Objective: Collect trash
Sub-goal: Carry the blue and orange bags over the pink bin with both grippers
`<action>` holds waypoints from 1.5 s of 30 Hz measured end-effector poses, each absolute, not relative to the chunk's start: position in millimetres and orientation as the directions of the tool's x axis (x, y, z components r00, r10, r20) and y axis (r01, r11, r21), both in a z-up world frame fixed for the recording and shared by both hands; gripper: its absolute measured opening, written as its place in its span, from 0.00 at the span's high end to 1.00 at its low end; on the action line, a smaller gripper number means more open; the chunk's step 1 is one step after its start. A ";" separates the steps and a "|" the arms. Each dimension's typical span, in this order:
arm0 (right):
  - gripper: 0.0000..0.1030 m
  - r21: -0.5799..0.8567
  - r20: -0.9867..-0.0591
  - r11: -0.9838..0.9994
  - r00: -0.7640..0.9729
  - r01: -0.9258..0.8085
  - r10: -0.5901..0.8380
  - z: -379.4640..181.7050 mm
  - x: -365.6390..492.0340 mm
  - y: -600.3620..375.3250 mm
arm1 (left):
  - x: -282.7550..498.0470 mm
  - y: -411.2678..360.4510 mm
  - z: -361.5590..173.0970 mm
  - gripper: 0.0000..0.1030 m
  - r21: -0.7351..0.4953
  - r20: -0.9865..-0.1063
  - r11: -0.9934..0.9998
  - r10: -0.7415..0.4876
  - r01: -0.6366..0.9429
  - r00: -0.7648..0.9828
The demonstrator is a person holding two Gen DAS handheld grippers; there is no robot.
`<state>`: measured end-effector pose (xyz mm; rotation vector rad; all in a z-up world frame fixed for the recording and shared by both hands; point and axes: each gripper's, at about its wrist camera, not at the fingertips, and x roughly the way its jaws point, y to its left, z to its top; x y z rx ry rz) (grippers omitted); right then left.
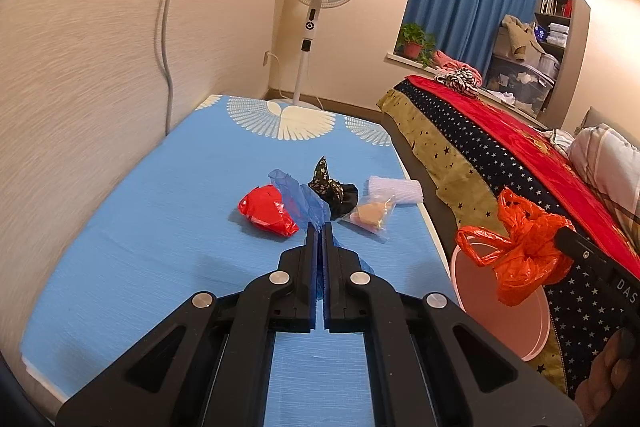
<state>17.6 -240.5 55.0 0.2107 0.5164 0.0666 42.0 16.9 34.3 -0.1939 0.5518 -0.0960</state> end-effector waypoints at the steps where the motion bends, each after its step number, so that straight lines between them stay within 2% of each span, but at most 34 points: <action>1: 0.76 0.217 -0.483 0.976 0.868 -0.010 0.116 55.2 17.6 -240.7 | 42.1 16.7 34.3 0.99 -0.208 -0.511 0.977 -0.142 0.039 0.848; 28: 0.76 0.225 -0.483 0.973 0.874 0.056 0.061 56.8 16.4 -255.2 | 41.0 -6.2 35.3 0.99 -0.187 -0.495 0.975 -0.197 0.118 0.846; 45: 0.76 0.200 -0.504 0.966 0.863 0.164 -0.042 51.7 21.4 -280.4 | 49.9 -51.3 32.6 0.99 -0.204 -0.463 0.936 -0.351 0.287 0.814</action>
